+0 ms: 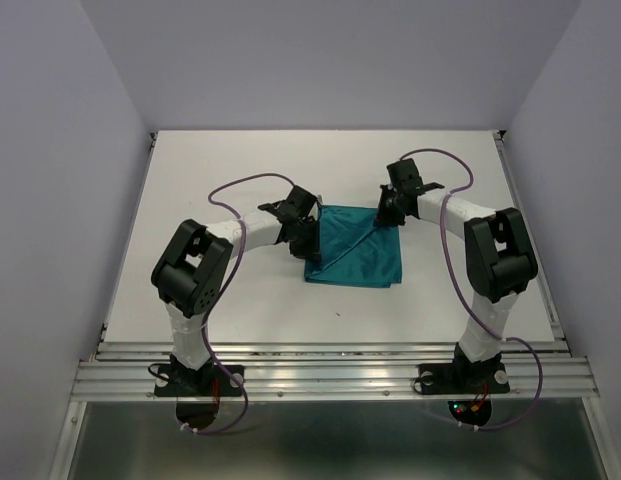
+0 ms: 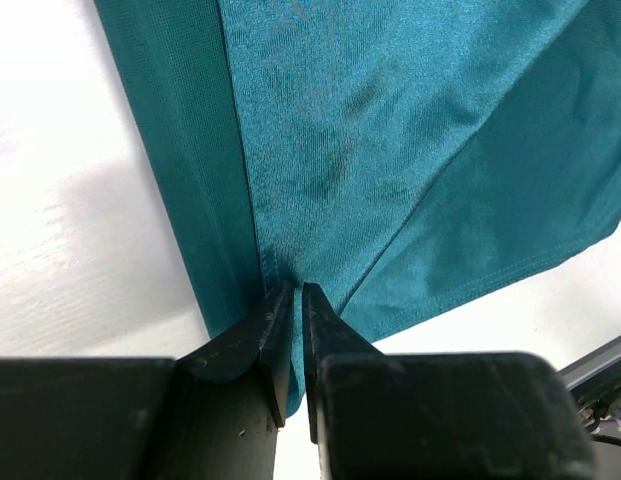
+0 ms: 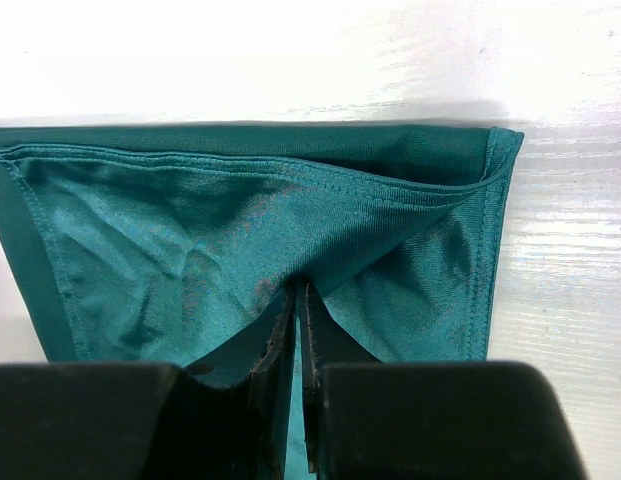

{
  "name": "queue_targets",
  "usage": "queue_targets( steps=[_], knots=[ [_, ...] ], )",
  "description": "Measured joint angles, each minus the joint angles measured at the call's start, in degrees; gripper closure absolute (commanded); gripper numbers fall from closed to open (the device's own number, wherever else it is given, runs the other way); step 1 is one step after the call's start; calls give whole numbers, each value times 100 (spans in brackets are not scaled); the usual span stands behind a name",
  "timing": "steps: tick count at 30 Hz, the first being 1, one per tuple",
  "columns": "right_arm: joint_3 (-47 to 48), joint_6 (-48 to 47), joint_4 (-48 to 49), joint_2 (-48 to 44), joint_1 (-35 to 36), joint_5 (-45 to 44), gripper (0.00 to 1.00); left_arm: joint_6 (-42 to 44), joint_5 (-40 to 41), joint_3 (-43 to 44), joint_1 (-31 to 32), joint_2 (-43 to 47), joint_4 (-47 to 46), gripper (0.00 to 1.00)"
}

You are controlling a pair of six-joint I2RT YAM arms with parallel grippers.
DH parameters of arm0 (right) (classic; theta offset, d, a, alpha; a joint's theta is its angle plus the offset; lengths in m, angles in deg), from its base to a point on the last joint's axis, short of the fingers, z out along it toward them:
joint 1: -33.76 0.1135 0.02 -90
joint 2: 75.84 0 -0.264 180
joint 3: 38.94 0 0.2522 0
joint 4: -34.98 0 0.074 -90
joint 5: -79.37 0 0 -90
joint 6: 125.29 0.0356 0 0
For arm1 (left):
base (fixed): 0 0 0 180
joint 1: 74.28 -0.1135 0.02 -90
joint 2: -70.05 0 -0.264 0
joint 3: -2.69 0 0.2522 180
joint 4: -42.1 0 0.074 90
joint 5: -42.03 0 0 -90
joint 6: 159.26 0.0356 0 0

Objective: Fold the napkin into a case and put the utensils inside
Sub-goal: Smooth out the upper triangle-folded napkin at the center of the board.

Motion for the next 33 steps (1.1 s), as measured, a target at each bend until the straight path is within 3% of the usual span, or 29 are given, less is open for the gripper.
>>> queue_targets(
  steps=[33],
  knots=[
    [267, -181, 37, 223, -107, -612, 88, 24, 184, -260, 0, 225, -42, 80]
  ],
)
